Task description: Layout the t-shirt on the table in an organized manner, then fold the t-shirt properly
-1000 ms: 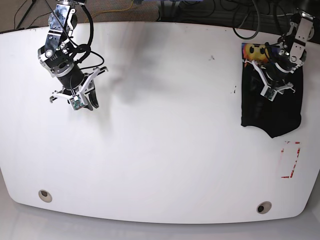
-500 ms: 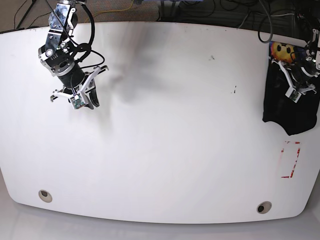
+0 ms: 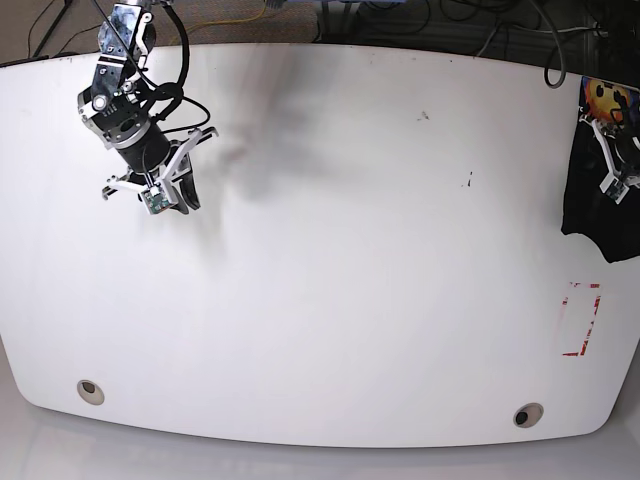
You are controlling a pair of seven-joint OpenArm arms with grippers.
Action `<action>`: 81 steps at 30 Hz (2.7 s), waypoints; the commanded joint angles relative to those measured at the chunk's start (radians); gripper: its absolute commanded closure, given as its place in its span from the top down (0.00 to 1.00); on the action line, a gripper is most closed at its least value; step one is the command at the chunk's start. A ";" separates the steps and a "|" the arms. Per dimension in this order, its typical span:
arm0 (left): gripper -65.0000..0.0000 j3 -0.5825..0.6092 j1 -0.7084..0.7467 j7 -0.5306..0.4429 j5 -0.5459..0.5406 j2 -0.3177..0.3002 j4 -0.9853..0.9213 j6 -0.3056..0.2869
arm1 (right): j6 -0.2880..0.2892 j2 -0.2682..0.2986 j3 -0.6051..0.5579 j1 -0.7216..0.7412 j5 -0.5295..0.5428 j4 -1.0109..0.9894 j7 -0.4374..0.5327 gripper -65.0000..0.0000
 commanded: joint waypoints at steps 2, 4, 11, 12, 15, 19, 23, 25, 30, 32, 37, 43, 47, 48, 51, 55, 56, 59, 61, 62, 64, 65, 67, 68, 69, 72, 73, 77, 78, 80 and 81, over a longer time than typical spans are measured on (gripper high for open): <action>0.38 -0.007 -0.007 -0.003 0.003 -0.053 0.006 0.000 | -0.002 0.009 0.004 0.006 0.017 0.022 0.025 0.11; 0.38 -0.007 -0.008 -0.003 0.003 -0.059 0.006 0.000 | -0.002 0.009 0.004 0.001 0.017 0.022 0.025 0.11; 0.38 -0.009 -0.082 -0.003 0.003 -0.062 0.006 -0.010 | -0.002 0.009 0.004 -0.014 0.015 0.037 0.027 0.11; 0.38 -0.009 -0.094 -0.003 0.003 -0.069 0.006 -0.018 | -0.002 0.009 0.004 -0.014 0.015 0.040 0.027 0.11; 0.38 -0.014 -0.120 -0.003 -0.002 -0.085 0.018 -0.035 | -0.002 0.009 0.001 -0.014 0.015 0.040 0.027 0.11; 0.38 -0.080 -0.149 -0.003 -0.003 -0.079 0.073 -0.047 | -0.002 0.009 0.000 -0.013 0.014 0.042 0.030 0.11; 0.38 -0.150 -0.152 -0.003 -0.002 -0.023 0.169 -0.043 | -0.002 0.009 0.003 -0.010 0.006 0.042 0.076 0.12; 0.38 -0.176 -0.157 -0.007 -0.002 0.019 0.218 -0.040 | -0.002 0.009 0.000 -0.013 -0.002 0.037 0.122 0.12; 0.38 -0.242 -0.165 -0.105 0.023 0.189 0.327 0.052 | -0.002 -0.006 -0.037 -0.037 -0.106 0.027 0.286 0.12; 0.38 -0.244 -0.151 -0.175 0.067 0.247 0.342 0.091 | -0.002 -0.018 -0.042 -0.040 -0.144 0.011 0.361 0.12; 0.38 -0.242 -0.089 -0.339 0.146 0.373 0.363 0.128 | -0.043 -0.032 -0.040 -0.050 -0.198 -0.047 0.513 0.12; 0.38 -0.247 0.058 -0.386 0.160 0.542 0.508 0.128 | -0.123 -0.029 -0.023 -0.122 -0.203 -0.119 0.670 0.12; 0.38 -0.244 0.182 -0.374 0.160 0.625 0.595 0.128 | -0.136 -0.034 -0.012 -0.195 -0.201 -0.121 0.699 0.12; 0.38 -0.242 0.210 -0.374 0.160 0.642 0.606 0.126 | -0.136 -0.034 -0.012 -0.212 -0.195 -0.119 0.699 0.12; 0.38 -0.242 0.314 -0.376 0.158 0.705 0.650 0.125 | -0.138 -0.034 -0.009 -0.292 -0.131 -0.109 0.699 0.12; 0.38 -0.242 0.451 -0.377 0.156 0.769 0.684 0.123 | -0.138 -0.032 -0.009 -0.412 -0.043 -0.102 0.699 0.12; 0.38 -0.242 0.486 -0.377 0.155 0.781 0.687 0.123 | -0.138 -0.032 -0.009 -0.441 -0.029 -0.098 0.699 0.11; 0.38 -0.224 0.575 -0.377 0.155 0.804 0.693 0.121 | -0.138 -0.032 -0.009 -0.514 -0.008 -0.087 0.699 0.11; 0.38 -0.199 0.641 -0.376 0.155 0.809 0.693 0.121 | -0.138 -0.032 -0.011 -0.577 -0.002 -0.086 0.702 0.11; 0.38 -0.190 0.676 -0.374 0.155 0.809 0.693 0.121 | -0.138 -0.032 -0.011 -0.607 0.000 -0.079 0.702 0.11; 0.38 -0.173 0.725 -0.374 0.156 0.809 0.690 0.121 | -0.138 -0.035 -0.012 -0.653 0.000 -0.073 0.702 0.11; 0.38 -0.162 0.750 -0.374 0.158 0.809 0.690 0.121 | -0.138 -0.041 -0.012 -0.677 0.000 -0.069 0.702 0.11; 0.38 -0.144 0.804 -0.374 0.158 0.809 0.689 0.121 | -0.132 -0.065 -0.014 -0.725 0.000 -0.066 0.702 0.11; 0.38 -0.133 0.833 -0.374 0.158 0.809 0.689 0.121 | -0.130 -0.078 -0.014 -0.748 0.000 -0.059 0.702 0.11; 0.38 -0.126 0.859 -0.374 0.160 0.809 0.689 0.121 | -0.130 -0.086 -0.011 -0.768 0.000 -0.050 0.702 0.11; 0.38 -0.107 0.916 -0.372 0.161 0.809 0.687 0.121 | -0.130 -0.098 -0.011 -0.821 0.000 -0.032 0.702 0.11; 0.38 -0.101 0.942 -0.372 0.163 0.807 0.679 0.121 | -0.130 -0.100 -0.011 -0.857 0.000 -0.027 0.702 0.11; 0.38 -0.075 0.983 -0.372 0.163 0.783 0.600 0.125 | -0.130 -0.103 -0.017 -0.926 0.000 -0.032 0.702 0.11; 0.38 -0.066 0.983 -0.372 0.163 0.769 0.567 0.126 | -0.130 -0.104 -0.020 -0.935 0.000 -0.039 0.702 0.11; 0.38 -0.050 0.977 -0.372 0.163 0.737 0.494 0.128 | -0.130 -0.109 -0.040 -0.949 0.000 -0.067 0.702 0.11; 0.38 -0.047 0.969 -0.376 0.161 0.725 0.463 0.128 | -0.130 -0.109 -0.046 -0.949 0.000 -0.078 0.702 0.11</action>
